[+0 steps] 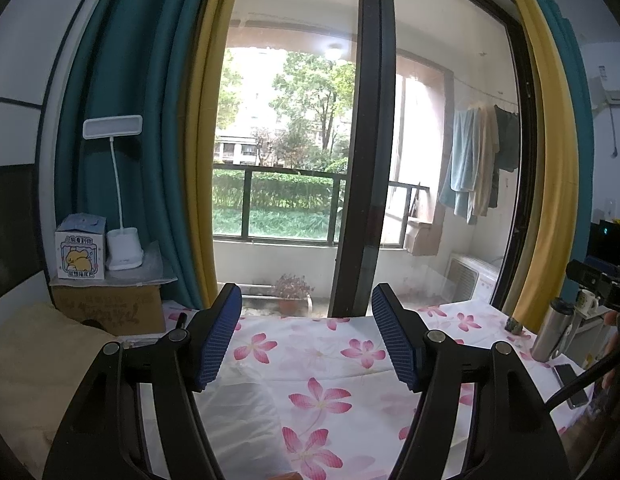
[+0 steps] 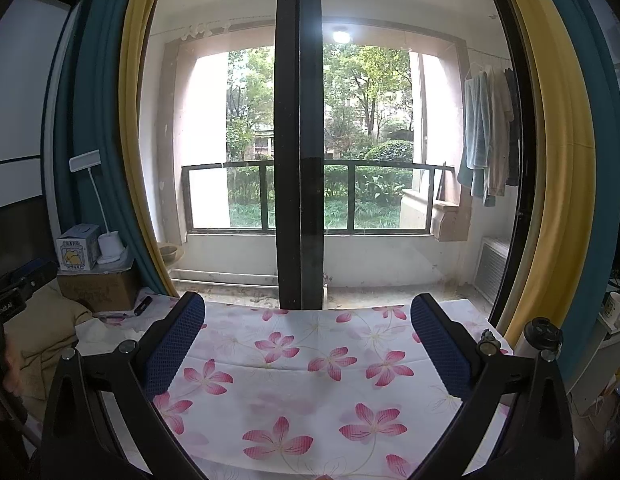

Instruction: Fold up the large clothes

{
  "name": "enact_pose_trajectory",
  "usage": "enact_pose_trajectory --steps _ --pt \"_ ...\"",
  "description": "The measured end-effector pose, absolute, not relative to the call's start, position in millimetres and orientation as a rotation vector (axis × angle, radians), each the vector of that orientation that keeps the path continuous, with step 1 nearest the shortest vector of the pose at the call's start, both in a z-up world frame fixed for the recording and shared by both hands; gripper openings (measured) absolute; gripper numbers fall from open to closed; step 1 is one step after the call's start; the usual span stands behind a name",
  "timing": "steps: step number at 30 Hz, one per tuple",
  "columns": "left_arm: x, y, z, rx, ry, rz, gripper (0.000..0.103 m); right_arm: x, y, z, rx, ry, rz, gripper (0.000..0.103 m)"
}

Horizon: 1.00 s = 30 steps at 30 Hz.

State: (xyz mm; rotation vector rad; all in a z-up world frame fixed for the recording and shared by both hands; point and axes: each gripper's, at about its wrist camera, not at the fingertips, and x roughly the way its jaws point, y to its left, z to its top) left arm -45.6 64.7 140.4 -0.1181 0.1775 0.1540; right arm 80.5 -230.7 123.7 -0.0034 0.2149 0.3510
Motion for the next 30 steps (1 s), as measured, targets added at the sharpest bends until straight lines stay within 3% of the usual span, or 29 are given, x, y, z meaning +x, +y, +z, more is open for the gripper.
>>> enact_pose_trajectory --steps 30 --pt "-48.1 67.7 136.0 -0.134 0.205 0.174 0.071 82.2 -227.6 120.2 -0.01 0.226 0.36 0.102"
